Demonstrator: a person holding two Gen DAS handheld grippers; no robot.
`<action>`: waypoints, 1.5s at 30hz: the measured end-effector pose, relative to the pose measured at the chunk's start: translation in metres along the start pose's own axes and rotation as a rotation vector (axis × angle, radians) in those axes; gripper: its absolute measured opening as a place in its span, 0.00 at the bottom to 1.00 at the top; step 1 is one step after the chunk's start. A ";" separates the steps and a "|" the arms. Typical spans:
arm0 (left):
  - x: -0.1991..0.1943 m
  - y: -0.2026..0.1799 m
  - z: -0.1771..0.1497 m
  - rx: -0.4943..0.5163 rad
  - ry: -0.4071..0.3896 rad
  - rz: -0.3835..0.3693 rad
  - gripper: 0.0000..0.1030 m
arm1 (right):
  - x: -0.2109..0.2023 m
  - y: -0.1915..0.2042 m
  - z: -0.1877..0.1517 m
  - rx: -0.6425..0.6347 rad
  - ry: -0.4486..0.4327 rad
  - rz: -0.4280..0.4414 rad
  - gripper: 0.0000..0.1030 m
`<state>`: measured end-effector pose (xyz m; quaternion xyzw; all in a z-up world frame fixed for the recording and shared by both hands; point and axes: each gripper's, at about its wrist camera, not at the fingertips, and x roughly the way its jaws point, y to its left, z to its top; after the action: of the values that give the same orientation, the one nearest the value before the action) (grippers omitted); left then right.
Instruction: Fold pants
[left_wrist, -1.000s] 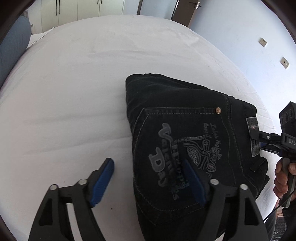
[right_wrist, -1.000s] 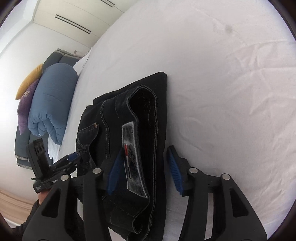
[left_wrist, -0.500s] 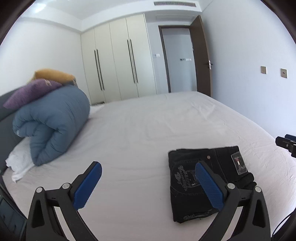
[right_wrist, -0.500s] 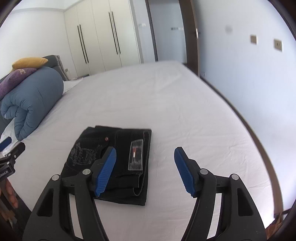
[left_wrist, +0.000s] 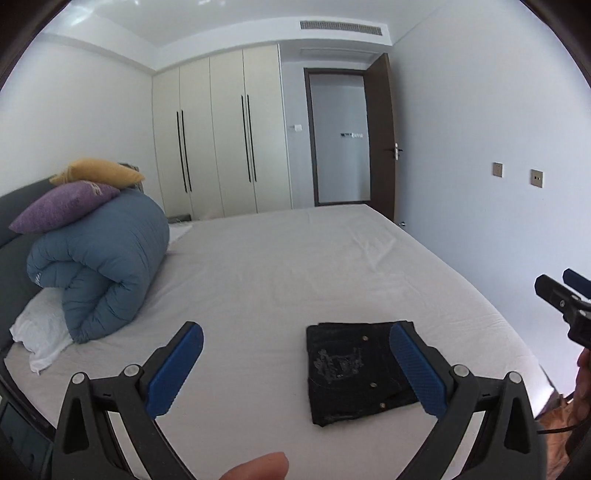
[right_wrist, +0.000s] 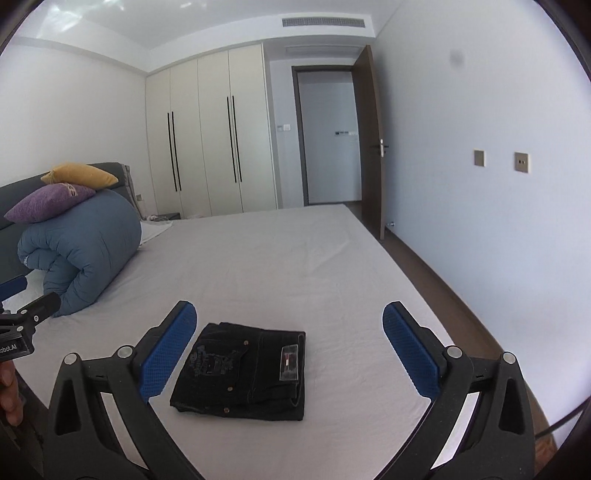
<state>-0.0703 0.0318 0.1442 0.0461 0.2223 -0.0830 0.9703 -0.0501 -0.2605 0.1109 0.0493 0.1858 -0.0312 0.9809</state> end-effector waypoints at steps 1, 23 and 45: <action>0.003 -0.002 -0.001 0.001 0.016 -0.010 1.00 | -0.006 0.001 0.001 0.006 0.013 0.007 1.00; 0.073 -0.035 -0.071 -0.055 0.342 0.002 1.00 | 0.040 0.010 -0.034 0.057 0.334 -0.036 1.00; 0.080 -0.032 -0.081 -0.074 0.383 -0.007 1.00 | 0.057 0.017 -0.045 0.028 0.388 -0.020 1.00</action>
<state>-0.0394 -0.0010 0.0348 0.0244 0.4060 -0.0678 0.9110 -0.0123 -0.2408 0.0502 0.0662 0.3716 -0.0333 0.9254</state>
